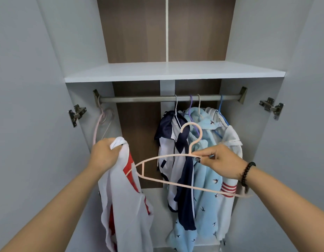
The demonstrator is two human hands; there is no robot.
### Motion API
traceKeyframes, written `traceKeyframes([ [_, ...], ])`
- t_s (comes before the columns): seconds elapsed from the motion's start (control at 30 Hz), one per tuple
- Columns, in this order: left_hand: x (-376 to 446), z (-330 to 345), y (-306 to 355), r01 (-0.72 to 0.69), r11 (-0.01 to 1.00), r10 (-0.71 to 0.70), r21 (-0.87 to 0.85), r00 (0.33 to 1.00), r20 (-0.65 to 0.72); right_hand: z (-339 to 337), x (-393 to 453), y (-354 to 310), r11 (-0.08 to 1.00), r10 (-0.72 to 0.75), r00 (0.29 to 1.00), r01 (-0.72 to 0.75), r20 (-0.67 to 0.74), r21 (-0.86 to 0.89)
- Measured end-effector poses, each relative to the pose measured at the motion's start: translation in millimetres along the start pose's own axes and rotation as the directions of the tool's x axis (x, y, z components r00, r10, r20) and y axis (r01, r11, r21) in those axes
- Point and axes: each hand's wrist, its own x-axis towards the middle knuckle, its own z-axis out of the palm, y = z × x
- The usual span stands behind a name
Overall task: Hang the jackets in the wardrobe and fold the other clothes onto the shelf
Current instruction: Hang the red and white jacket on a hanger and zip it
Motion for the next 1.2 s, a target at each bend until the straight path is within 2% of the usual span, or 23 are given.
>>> traceKeyframes([
  [0.13,-15,0,13,-0.129,0.991,0.126,0.024,0.989,0.081,22,9,0,1.000,-0.001,1.000,0.002,-0.018,0.025],
  [0.3,-41,2,46,-0.236,0.971,0.237,-0.027,0.964,0.119,62,20,-12,0.999,-0.031,0.995,0.029,0.093,0.025],
  [0.4,-46,-6,64,-0.323,0.942,0.331,-0.086,0.939,0.097,82,24,-17,0.993,-0.024,1.000,0.026,-0.016,0.116],
  [0.53,-41,-16,68,-0.376,0.926,0.376,-0.013,0.922,0.098,86,25,-21,0.963,-0.029,0.983,0.077,-0.182,0.259],
  [0.6,-38,-16,66,-0.450,0.889,0.442,0.088,0.892,0.099,84,22,-20,0.957,-0.060,0.975,0.117,-0.216,0.264],
  [0.7,-33,-9,66,-0.605,0.744,0.577,0.284,0.796,0.183,79,17,-14,0.945,-0.082,0.966,0.154,-0.246,0.289],
  [0.8,-33,0,71,-0.636,0.727,0.555,0.258,0.766,0.324,74,12,-4,0.933,-0.077,0.961,0.164,-0.266,0.321],
  [0.93,-34,12,76,-0.633,0.754,0.556,0.179,0.758,0.341,66,4,11,0.959,-0.059,0.956,0.134,-0.286,0.249],
  [1.0,-33,18,77,-0.615,0.770,0.544,0.167,0.771,0.330,67,-6,21,0.974,-0.059,0.924,0.136,-0.379,0.179],
  [1.03,-32,20,77,-0.602,0.782,0.537,0.165,0.784,0.312,70,-12,26,0.986,-0.084,0.884,0.141,-0.460,0.090],
  [1.1,-27,21,78,-0.556,0.815,0.509,0.164,0.821,0.259,77,-25,39,0.979,-0.200,0.748,0.126,-0.633,-0.161],
  [1.13,-23,20,79,-0.526,0.832,0.484,0.175,0.843,0.234,80,-31,46,0.953,-0.284,0.681,0.125,-0.675,-0.275],
  [1.17,-20,19,81,-0.500,0.844,0.461,0.193,0.861,0.214,84,-34,52,0.925,-0.359,0.643,0.151,-0.676,-0.348],
  [1.2,-16,18,83,-0.484,0.849,0.448,0.210,0.872,0.197,88,-36,55,0.907,-0.407,0.634,0.197,-0.657,-0.372],
])
